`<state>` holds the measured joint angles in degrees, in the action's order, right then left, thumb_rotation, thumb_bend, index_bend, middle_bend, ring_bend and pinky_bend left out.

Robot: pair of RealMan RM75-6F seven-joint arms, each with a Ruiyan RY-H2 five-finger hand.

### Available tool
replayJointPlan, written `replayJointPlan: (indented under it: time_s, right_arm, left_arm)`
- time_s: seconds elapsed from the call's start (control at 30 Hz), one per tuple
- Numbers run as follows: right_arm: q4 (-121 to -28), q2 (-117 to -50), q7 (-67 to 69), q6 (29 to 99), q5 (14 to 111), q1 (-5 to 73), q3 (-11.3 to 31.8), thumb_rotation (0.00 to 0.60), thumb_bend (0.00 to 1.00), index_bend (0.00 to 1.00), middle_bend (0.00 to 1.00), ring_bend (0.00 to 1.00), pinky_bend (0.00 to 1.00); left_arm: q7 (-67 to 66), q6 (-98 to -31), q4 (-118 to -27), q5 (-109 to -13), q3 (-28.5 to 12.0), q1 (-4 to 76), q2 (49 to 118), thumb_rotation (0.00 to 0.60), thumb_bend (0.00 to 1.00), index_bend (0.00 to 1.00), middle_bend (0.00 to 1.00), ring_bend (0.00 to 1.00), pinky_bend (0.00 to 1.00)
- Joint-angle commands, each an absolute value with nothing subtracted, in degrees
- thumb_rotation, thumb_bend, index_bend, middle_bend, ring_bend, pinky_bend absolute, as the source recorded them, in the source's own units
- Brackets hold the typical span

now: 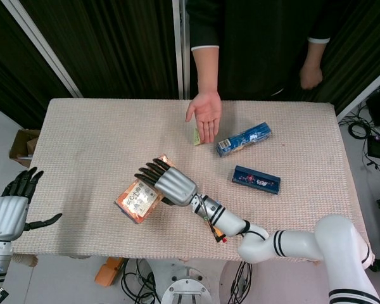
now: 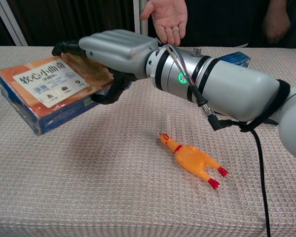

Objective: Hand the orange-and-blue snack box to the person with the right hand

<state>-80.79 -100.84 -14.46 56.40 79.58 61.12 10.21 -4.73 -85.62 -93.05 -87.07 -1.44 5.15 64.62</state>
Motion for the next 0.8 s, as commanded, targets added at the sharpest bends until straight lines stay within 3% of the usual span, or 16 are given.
replayJointPlan:
  time_s: [0.03,0.13,0.3,0.43,0.67,0.8]
  right_arm:
    - [-84.1,-98.6,-15.7,66.5,87.2,58.8,12.1,0.6,0.33,0.71,0.69,0.44,0.18]
    - [-83.3,-98.7,-19.3,72.6,88.0,56.9,14.7,0.6,0.33,0.71,0.69,0.44,0.18]
    - [-83.6,-98.5,-32.7,77.9,79.4,53.0,21.1,0.6,0.33,0.71,0.7,0.44,0.18]
    - [-81.6,-97.2,-35.5,75.1,72.1,52.0,23.5,0.6,0.33,0.71,0.7,0.44,0.18]
    - [-76.4,-96.7,-37.9,68.6,63.6,52.1,23.6,0.6,0.33,0.7,0.7,0.44,0.17]
    - [-74.6,-97.1,-36.6,66.4,61.3,52.3,23.5,0.6,0.32,0.63,0.65,0.41,0.14]
  left_arm:
    - [-5.0,-85.8,-93.3,-87.2,-1.4,5.1,64.6,0.322,0.02,0.06,0.03,0.04,0.19]
    - [-5.2,-85.9,-93.5,-87.4,-1.3,5.0,64.6,0.321,0.02,0.06,0.03,0.04,0.19]
    - [-5.5,-85.8,-93.7,-87.5,-1.3,5.1,64.6,0.326,0.02,0.06,0.03,0.04,0.19]
    - [-6.0,-85.5,-94.0,-87.8,-1.2,5.3,64.6,0.323,0.02,0.06,0.03,0.04,0.19]
    - [-6.6,-85.3,-94.5,-87.6,-1.3,5.4,64.6,0.322,0.02,0.06,0.03,0.04,0.19]
    - [-6.6,-85.0,-94.4,-87.3,-1.4,5.5,64.5,0.324,0.02,0.06,0.03,0.04,0.19]
